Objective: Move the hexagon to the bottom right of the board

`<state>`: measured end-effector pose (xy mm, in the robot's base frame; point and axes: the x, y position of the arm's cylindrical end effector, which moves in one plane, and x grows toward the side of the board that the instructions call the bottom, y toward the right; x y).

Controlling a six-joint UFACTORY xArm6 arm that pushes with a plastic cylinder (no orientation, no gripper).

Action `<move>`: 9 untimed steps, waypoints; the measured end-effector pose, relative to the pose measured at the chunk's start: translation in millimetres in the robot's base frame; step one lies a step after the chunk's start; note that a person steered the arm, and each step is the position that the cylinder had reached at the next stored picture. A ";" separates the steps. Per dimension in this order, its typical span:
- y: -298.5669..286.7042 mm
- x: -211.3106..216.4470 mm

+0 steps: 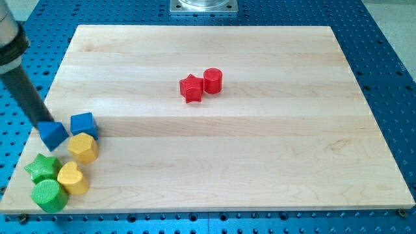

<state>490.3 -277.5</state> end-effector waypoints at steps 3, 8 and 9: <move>67.6 41.9; 224.8 105.0; 340.5 105.0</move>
<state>595.3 62.9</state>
